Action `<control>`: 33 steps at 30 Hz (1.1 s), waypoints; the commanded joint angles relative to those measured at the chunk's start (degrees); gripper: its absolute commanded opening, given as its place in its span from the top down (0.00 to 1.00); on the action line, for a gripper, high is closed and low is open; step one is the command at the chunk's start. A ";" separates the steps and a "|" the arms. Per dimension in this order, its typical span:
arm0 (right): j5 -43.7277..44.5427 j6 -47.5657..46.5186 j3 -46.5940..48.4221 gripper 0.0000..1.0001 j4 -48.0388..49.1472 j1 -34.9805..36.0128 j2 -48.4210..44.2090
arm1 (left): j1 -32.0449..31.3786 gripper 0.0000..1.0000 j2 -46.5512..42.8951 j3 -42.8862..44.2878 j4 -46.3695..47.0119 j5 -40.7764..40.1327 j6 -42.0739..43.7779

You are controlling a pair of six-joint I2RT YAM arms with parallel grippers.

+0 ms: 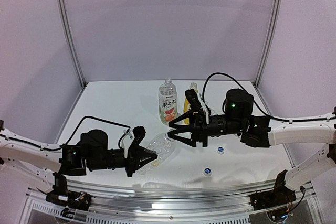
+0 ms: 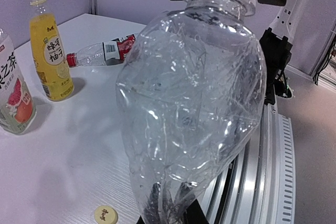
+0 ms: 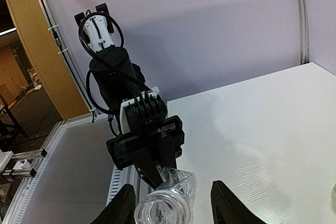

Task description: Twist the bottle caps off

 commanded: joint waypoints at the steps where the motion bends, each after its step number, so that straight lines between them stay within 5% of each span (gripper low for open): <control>1: -0.47 -1.22 2.24 0.55 -3.42 0.68 2.14 | 0.11 1.00 0.03 1.66 0.73 1.86 -0.14; 8: -4.17 -0.91 3.69 0.55 -4.46 1.83 3.89 | 0.11 1.00 -0.91 1.29 0.30 0.48 -0.12; 17: -4.98 -1.64 5.20 0.96 -5.98 1.88 4.83 | 0.11 1.00 -1.29 1.51 -0.24 0.12 -0.04; 23: 1.57 -4.34 10.79 1.00 -16.94 1.94 4.31 | 0.11 0.45 -1.52 3.55 -5.33 -5.71 -0.22; 33: 27.20 -6.48 32.28 1.00 -46.07 1.96 9.82 | 0.35 0.12 -13.99 2.01 -16.61 -25.23 -0.42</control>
